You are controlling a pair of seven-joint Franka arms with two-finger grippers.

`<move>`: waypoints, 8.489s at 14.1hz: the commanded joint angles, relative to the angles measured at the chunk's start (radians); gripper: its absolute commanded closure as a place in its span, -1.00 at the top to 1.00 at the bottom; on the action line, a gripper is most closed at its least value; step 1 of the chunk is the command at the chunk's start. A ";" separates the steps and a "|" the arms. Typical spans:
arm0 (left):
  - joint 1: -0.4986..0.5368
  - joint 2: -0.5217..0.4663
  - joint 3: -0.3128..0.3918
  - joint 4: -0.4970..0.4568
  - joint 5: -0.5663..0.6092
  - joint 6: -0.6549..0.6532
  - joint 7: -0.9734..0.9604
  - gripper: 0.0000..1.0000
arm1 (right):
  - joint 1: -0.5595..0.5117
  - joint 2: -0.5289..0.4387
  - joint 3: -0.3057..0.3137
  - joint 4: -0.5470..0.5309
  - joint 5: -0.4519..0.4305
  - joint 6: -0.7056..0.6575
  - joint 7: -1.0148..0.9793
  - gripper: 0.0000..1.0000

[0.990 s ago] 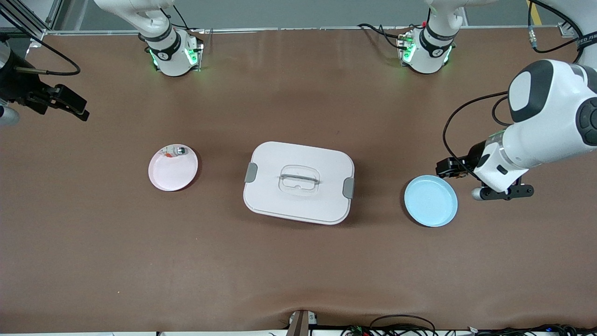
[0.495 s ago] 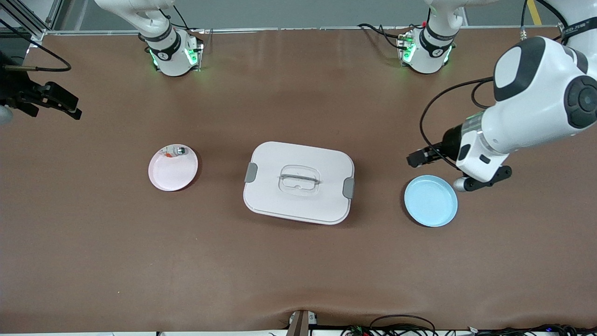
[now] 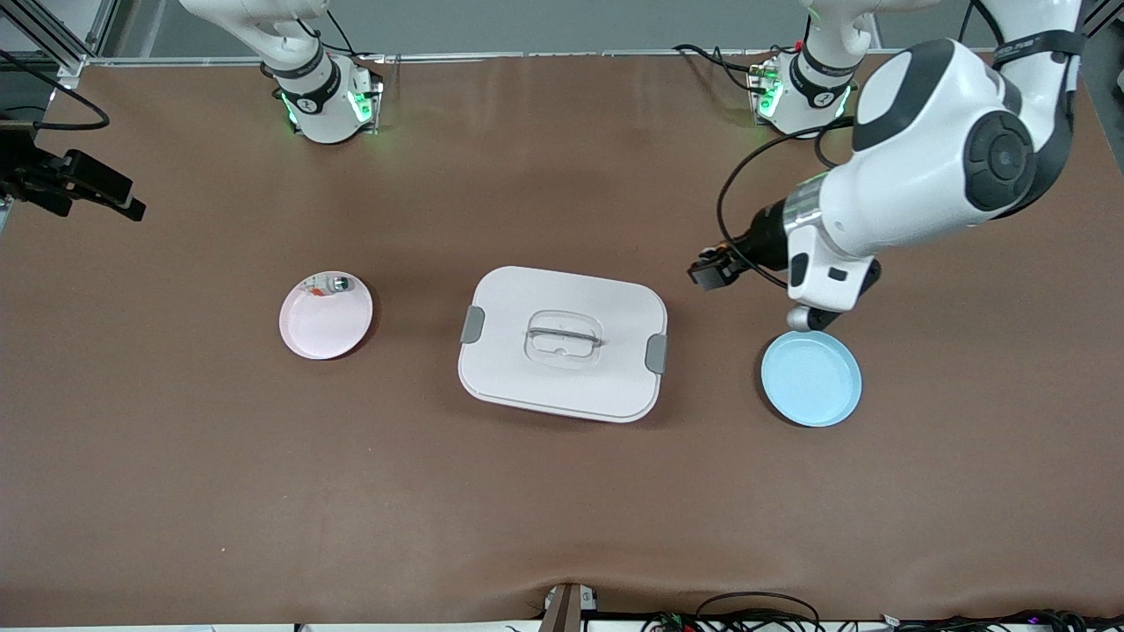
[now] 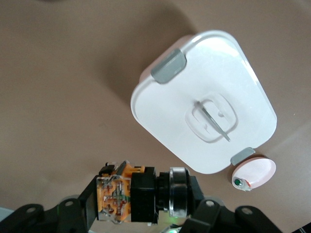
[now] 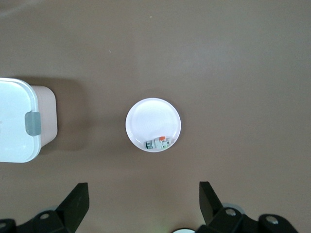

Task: Transfer orange switch to right arm and place
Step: 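Carry the switch with the left gripper over the white box, then hold the switch with the left gripper while the right gripper reaches it, then grasp the switch with the right gripper and open the left gripper, then carry the switch to the white plate while the left gripper withdraws, then lower the switch onto the white plate with the right gripper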

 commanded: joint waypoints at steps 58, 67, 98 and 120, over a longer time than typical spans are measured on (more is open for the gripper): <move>-0.287 0.201 0.011 0.155 0.037 0.282 -0.845 -1.00 | 0.723 0.141 0.024 -0.437 0.874 1.216 0.239 0.37; -0.287 0.201 0.011 0.157 0.037 0.282 -0.845 -1.00 | 0.725 0.204 0.024 -0.394 0.874 1.261 0.243 -0.99; 0.066 0.035 0.012 0.129 0.462 -0.005 0.239 1.00 | 0.113 0.050 0.010 -0.477 0.106 0.635 -1.080 -1.00; 0.171 -0.238 0.243 0.019 0.345 -0.180 1.049 1.00 | 0.108 0.177 0.015 -1.071 -0.008 1.408 -1.567 -1.00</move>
